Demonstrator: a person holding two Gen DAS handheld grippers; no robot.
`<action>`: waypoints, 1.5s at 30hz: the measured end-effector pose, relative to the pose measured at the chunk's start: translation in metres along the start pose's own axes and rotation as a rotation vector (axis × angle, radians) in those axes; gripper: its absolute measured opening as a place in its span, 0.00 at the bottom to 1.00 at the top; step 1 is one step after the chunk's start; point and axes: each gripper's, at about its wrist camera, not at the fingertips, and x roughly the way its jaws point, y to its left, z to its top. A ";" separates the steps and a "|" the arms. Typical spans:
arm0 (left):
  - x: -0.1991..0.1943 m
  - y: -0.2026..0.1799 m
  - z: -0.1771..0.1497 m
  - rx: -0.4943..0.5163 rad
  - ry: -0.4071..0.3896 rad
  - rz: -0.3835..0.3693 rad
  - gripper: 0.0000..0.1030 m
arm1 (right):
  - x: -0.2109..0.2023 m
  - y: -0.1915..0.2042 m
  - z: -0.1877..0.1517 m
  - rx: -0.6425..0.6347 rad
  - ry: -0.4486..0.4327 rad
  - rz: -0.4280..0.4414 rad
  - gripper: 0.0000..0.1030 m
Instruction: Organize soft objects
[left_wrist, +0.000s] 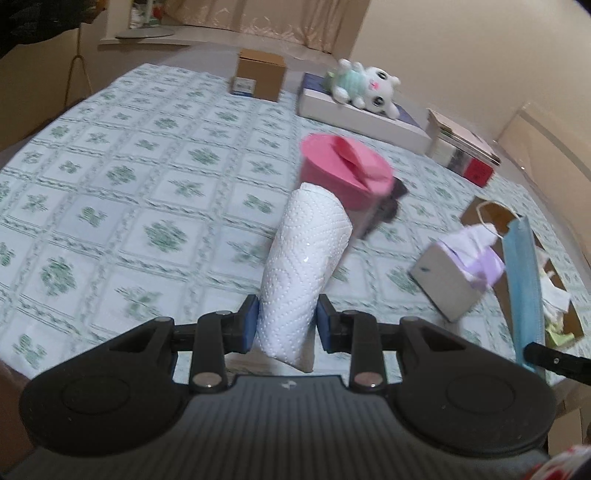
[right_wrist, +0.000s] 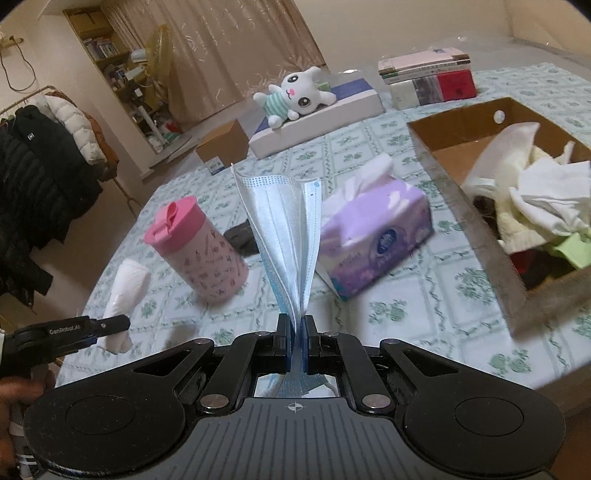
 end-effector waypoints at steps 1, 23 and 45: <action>0.000 -0.005 -0.002 0.004 0.002 -0.008 0.28 | -0.003 -0.001 -0.002 -0.001 -0.005 -0.007 0.05; 0.024 -0.128 -0.019 0.166 0.068 -0.212 0.28 | -0.056 -0.053 -0.017 0.016 -0.095 -0.205 0.05; 0.041 -0.209 -0.030 0.237 0.116 -0.339 0.29 | -0.100 -0.096 -0.010 0.055 -0.174 -0.301 0.05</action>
